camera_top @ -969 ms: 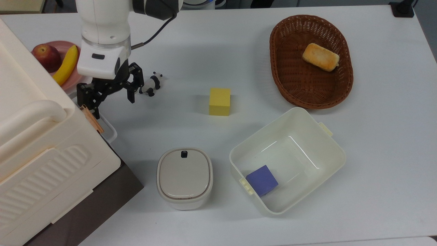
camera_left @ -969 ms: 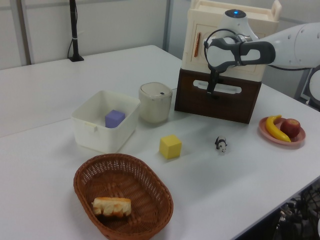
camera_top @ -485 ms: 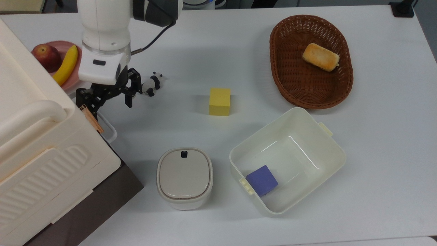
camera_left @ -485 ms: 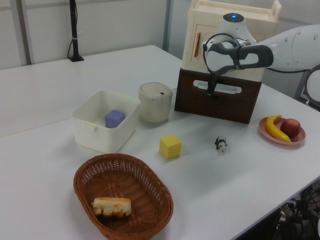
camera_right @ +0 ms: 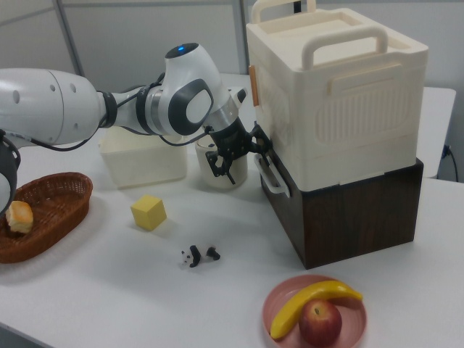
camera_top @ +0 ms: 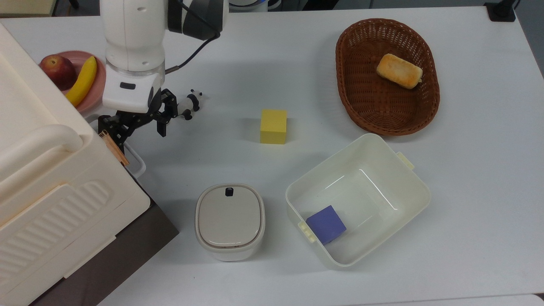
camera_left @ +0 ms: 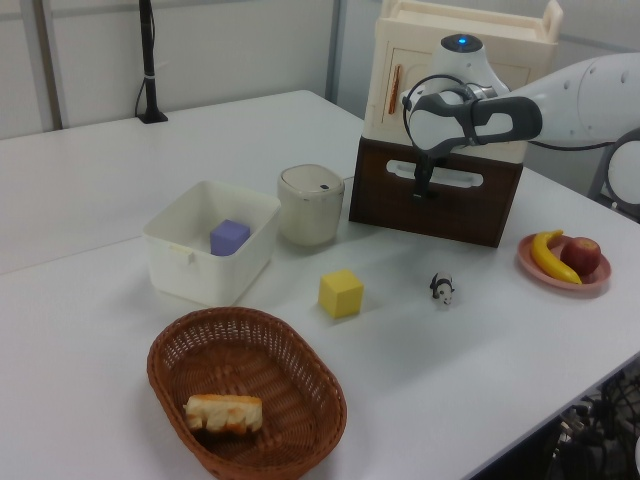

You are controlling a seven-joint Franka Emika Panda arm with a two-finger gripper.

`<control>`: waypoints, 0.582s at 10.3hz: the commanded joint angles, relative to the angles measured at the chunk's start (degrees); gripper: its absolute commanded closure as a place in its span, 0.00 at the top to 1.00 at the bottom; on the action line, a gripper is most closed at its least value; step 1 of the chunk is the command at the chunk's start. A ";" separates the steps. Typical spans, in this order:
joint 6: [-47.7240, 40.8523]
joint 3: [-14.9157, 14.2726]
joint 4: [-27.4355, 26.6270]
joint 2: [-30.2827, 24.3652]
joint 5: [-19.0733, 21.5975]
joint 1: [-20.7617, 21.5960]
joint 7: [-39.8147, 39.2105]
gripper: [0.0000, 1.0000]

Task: Slide the drawer open
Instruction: 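Lower the gripper and close it on the white drawer handle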

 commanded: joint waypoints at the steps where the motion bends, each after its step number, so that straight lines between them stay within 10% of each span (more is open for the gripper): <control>1: 1.45 0.27 0.22 0.84 -1.30 -0.20 -0.96 1.00; 2: 1.45 0.27 0.22 1.11 -1.74 -0.20 -0.96 0.98; 4: 1.45 0.36 0.22 1.20 -2.09 -0.20 -0.70 0.61; 6: 1.45 0.36 0.31 1.28 -2.00 -0.20 -0.44 0.61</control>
